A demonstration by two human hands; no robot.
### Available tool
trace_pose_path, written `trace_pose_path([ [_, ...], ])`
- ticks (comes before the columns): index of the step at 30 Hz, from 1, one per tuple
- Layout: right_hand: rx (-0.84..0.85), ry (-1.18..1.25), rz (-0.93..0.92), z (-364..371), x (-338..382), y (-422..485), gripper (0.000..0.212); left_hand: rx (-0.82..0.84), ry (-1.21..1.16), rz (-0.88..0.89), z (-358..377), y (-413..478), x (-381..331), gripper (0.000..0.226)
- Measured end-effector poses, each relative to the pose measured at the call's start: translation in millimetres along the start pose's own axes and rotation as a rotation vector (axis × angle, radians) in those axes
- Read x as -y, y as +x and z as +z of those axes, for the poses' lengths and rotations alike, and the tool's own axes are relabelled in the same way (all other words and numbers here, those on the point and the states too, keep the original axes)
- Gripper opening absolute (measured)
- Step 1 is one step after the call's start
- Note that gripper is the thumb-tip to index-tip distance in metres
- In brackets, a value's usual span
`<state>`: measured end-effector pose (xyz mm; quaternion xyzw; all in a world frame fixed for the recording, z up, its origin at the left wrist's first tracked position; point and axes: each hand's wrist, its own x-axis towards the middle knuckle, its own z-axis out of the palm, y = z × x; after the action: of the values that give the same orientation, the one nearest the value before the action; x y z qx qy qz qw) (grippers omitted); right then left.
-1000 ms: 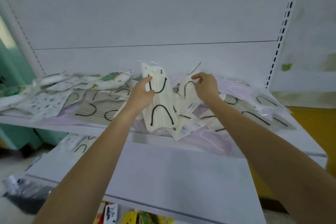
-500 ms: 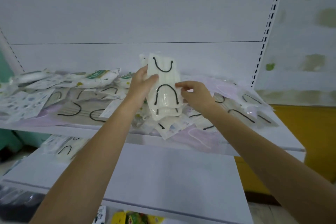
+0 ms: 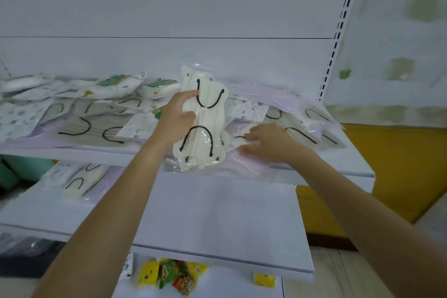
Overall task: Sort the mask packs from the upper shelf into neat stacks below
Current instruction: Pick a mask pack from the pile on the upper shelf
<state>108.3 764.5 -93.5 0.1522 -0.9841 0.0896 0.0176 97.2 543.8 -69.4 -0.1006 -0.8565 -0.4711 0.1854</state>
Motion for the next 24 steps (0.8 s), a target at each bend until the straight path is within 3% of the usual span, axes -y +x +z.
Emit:
trace_pose_path([
  [6, -0.007, 0.047, 0.019, -4.8, 9.7, -13.7, 0.044, 0.042, 0.007, -0.039, -5.3, -8.5, -4.2, 0.055],
  [10, 0.047, 0.143, 0.026, -10.5, 24.8, -28.5, 0.03, 0.082, 0.021, -0.049, -16.7, -22.7, -7.5, 0.054],
  [15, 0.126, 0.144, 0.064, -13.2, 46.5, -48.4, 0.043, 0.125, 0.003, -0.066, -29.7, -51.3, -9.1, 0.054],
  [19, 0.056, 0.101, 0.111, -3.6, 57.3, -70.2, 0.052, 0.16, -0.031, -0.06, -35.0, -78.8, -7.1, 0.053],
  [24, -0.171, 0.076, 0.121, 15.4, 68.7, -107.3, 0.037, 0.194, -0.088, -0.085, -32.0, -112.1, 1.4, 0.052],
])
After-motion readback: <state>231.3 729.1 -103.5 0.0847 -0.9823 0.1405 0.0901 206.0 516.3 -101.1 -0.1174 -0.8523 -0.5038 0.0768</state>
